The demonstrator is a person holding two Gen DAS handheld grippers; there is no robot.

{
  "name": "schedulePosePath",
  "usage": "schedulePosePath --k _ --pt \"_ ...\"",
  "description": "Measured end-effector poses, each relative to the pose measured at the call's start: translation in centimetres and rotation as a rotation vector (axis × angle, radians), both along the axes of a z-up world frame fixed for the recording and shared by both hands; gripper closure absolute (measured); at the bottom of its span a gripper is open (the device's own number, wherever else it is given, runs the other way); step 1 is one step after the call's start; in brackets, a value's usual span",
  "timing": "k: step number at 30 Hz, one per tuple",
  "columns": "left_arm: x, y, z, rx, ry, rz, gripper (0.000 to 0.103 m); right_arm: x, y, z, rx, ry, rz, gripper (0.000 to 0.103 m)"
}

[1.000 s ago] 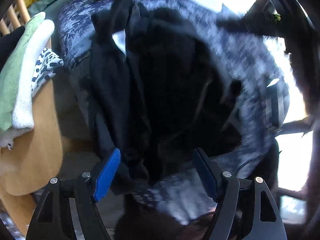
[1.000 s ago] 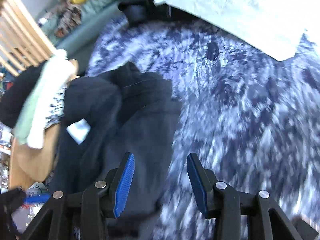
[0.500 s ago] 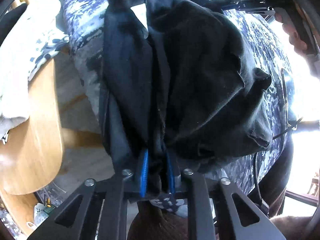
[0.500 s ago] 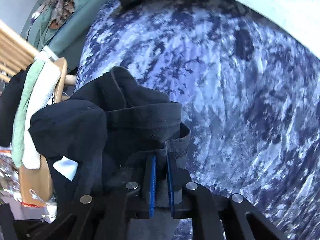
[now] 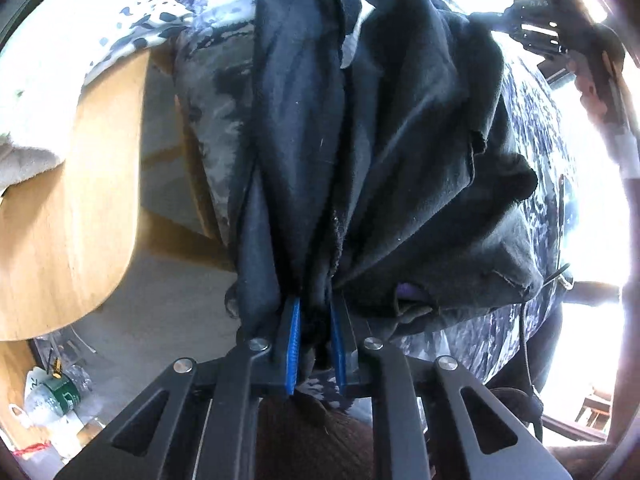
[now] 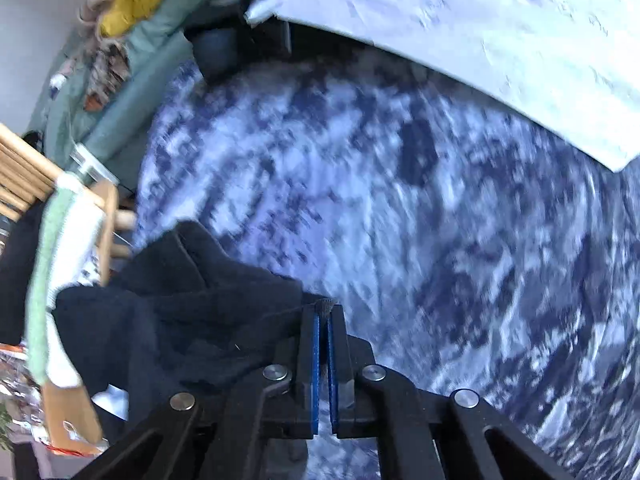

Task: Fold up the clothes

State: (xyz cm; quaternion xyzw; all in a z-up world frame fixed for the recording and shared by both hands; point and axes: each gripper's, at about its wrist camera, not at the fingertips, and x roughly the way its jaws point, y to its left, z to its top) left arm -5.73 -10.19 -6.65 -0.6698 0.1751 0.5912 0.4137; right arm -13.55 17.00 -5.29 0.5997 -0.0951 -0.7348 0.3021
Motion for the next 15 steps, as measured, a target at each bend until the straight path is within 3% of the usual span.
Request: schedulePosePath --k 2,8,12,15 --pt "-0.1 -0.6 0.0 0.008 -0.002 0.029 0.088 -0.9 0.2 0.2 -0.010 -0.029 -0.042 0.101" --pt "-0.4 -1.2 -0.6 0.004 -0.017 0.065 0.088 1.7 -0.6 4.4 -0.175 0.136 0.052 0.100" --pt "-1.0 -0.8 -0.3 -0.002 -0.044 0.082 0.084 -1.2 -0.6 -0.7 0.035 -0.035 -0.048 0.100" --pt "-1.7 -0.6 0.3 -0.016 -0.088 0.086 0.082 -0.7 -1.3 -2.7 0.103 -0.040 -0.016 0.096"
